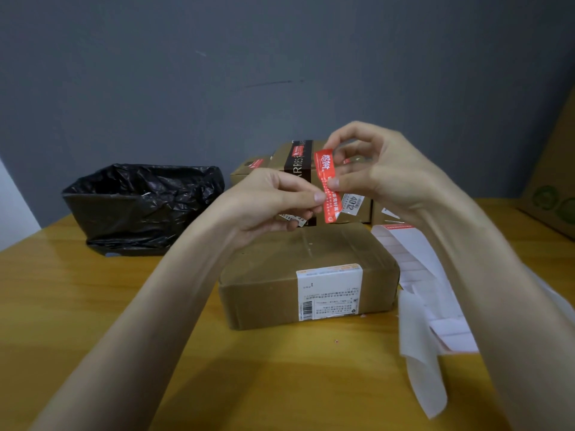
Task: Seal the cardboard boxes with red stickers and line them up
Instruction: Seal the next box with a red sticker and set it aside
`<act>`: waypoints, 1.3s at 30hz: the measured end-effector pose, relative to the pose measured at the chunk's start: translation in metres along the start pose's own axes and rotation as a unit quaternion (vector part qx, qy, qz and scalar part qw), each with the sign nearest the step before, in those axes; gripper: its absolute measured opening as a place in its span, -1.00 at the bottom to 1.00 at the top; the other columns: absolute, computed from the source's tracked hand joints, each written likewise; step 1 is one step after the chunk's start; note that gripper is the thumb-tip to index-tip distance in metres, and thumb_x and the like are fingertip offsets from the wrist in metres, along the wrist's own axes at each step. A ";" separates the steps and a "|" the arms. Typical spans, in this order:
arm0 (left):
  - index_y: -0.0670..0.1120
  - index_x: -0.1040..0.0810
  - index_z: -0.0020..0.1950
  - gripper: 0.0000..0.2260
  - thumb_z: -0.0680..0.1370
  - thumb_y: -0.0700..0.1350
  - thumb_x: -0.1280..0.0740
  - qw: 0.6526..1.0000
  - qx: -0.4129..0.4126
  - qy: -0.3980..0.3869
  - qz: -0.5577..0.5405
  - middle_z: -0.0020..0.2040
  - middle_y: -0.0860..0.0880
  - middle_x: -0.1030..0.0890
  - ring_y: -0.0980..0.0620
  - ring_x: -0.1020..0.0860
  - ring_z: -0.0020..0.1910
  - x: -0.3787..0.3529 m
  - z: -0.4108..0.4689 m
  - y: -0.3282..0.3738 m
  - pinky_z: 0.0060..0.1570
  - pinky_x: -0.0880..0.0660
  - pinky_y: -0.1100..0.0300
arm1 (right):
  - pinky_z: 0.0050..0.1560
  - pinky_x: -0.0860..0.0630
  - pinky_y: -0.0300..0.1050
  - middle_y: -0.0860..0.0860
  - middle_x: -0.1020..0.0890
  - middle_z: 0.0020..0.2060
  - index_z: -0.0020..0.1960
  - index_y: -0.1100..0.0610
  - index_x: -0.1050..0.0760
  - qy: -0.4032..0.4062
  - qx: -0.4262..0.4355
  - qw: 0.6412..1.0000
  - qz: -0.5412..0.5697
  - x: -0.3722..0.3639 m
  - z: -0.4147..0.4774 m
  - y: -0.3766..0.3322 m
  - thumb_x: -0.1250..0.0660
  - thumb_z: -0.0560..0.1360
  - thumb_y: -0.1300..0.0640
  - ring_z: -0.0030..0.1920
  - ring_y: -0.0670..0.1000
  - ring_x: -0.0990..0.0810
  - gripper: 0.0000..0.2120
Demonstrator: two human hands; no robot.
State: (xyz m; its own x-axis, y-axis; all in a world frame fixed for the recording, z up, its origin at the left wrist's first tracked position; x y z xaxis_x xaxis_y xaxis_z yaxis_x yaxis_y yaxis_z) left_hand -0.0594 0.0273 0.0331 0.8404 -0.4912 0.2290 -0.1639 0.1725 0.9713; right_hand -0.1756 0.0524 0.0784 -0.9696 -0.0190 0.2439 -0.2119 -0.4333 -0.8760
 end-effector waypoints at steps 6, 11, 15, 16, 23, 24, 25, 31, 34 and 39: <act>-0.12 -0.63 -0.19 -0.93 0.37 -0.15 -0.41 0.999 0.011 -0.005 -0.050 -0.36 0.05 -0.58 0.19 -0.48 -0.38 -0.001 0.004 -0.008 -0.29 -0.38 0.28 | -0.25 -0.59 -0.17 0.10 -0.46 -0.18 -0.10 0.14 -0.46 -0.040 -0.026 0.997 0.054 -0.005 0.001 0.009 -0.29 0.31 0.62 -0.29 0.00 -0.56 -0.60; -0.11 -0.63 -0.21 -0.87 0.28 -0.12 -0.41 0.995 0.025 -0.033 -0.094 -0.34 0.03 -0.57 0.16 -0.45 -0.34 -0.007 0.005 -0.013 -0.27 -0.34 0.25 | -0.23 -0.60 -0.13 0.17 -0.44 -0.10 -0.09 0.12 -0.45 -0.051 -0.030 0.996 0.069 -0.005 0.002 0.012 -0.28 0.32 0.63 -0.25 0.02 -0.57 -0.57; -0.09 -0.64 -0.26 -0.91 0.27 -0.13 -0.42 0.994 0.024 -0.037 -0.104 -0.32 0.03 -0.57 0.16 -0.45 -0.31 -0.007 0.006 -0.014 -0.27 -0.32 0.24 | -0.25 -0.59 -0.14 0.17 -0.43 -0.10 -0.08 0.13 -0.44 -0.063 -0.028 0.994 0.081 -0.006 0.002 0.013 -0.28 0.31 0.63 -0.26 0.01 -0.58 -0.57; -0.08 -0.65 -0.27 -0.92 0.27 -0.13 -0.42 0.994 0.020 -0.032 -0.103 -0.32 0.02 -0.58 0.15 -0.45 -0.30 -0.006 0.007 -0.014 -0.26 -0.32 0.23 | -0.26 -0.59 -0.14 0.17 -0.44 -0.10 -0.07 0.13 -0.44 -0.065 -0.028 0.994 0.081 -0.006 0.001 0.013 -0.28 0.31 0.62 -0.26 0.01 -0.58 -0.57; -0.06 -0.66 -0.34 -0.95 0.24 -0.13 -0.43 0.994 -0.006 -0.006 -0.112 -0.28 0.01 -0.62 0.11 -0.51 -0.23 -0.004 0.009 -0.011 -0.25 -0.30 0.21 | -0.26 -0.60 -0.13 0.12 -0.47 -0.13 -0.08 0.13 -0.43 -0.068 -0.023 0.993 0.095 -0.003 0.001 0.010 -0.29 0.31 0.62 -0.26 0.02 -0.59 -0.58; -0.06 -0.66 -0.34 -0.95 0.23 -0.13 -0.43 0.993 -0.012 -0.002 -0.116 -0.28 0.00 -0.63 0.11 -0.52 -0.23 -0.003 0.010 -0.010 -0.23 -0.31 0.20 | -0.25 -0.61 -0.13 0.12 -0.48 -0.13 -0.08 0.13 -0.43 -0.064 -0.023 0.993 0.099 -0.002 0.001 0.010 -0.28 0.31 0.62 -0.27 0.01 -0.59 -0.58; -0.07 -0.66 -0.33 -0.94 0.23 -0.13 -0.44 0.992 -0.020 0.003 -0.121 -0.28 0.00 -0.63 0.10 -0.52 -0.23 -0.003 0.010 -0.009 -0.21 -0.32 0.19 | -0.25 -0.61 -0.13 0.11 -0.48 -0.14 -0.08 0.14 -0.42 -0.061 -0.023 0.993 0.103 -0.002 0.002 0.010 -0.28 0.32 0.62 -0.27 0.01 -0.60 -0.58; -0.03 -0.69 -0.28 -0.92 0.27 -0.10 -0.52 0.992 -0.069 0.051 -0.095 -0.23 -0.03 -0.64 0.00 -0.52 -0.14 0.002 0.009 -0.006 -0.06 -0.33 0.07 | -0.33 -0.57 -0.18 0.11 -0.47 -0.17 -0.08 0.14 -0.40 -0.042 -0.028 0.990 0.134 0.002 0.001 0.012 -0.25 0.33 0.63 -0.31 -0.02 -0.61 -0.58; -0.03 -0.69 -0.26 -0.92 0.35 -0.04 -0.44 0.993 -0.061 0.072 -0.068 -0.28 0.04 -0.65 0.16 -0.52 -0.28 0.006 0.009 -0.005 -0.15 -0.35 0.18 | -0.27 -0.61 -0.13 0.11 -0.47 -0.16 -0.08 0.13 -0.40 -0.038 -0.035 0.990 0.132 0.003 0.001 0.016 -0.24 0.34 0.64 -0.28 0.01 -0.62 -0.57; -0.03 -0.65 -0.19 -0.85 0.54 -0.10 -0.33 0.991 -0.074 0.115 0.001 -0.29 0.09 -0.65 0.21 -0.51 -0.30 0.011 0.009 -0.001 -0.28 -0.36 0.30 | -0.22 -0.60 -0.12 0.12 -0.46 -0.14 -0.07 0.14 -0.41 -0.038 -0.044 0.990 0.130 0.003 0.002 0.019 -0.23 0.34 0.64 -0.27 0.02 -0.63 -0.57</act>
State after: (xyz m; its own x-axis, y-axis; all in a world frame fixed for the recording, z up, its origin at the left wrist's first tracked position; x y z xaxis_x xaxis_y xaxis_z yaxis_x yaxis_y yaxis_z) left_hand -0.0550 0.0139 0.0348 0.9384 -0.2857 0.1944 -0.1034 0.3045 0.9469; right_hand -0.1818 0.0425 0.0633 -0.9815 -0.1883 0.0334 0.0301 -0.3245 -0.9454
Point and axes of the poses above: each hand's wrist, its own z-axis towards the middle knuckle, its own x-axis out of the back of the hand, y = z × x, the point moved 8 cm from there along z, towards the middle knuckle
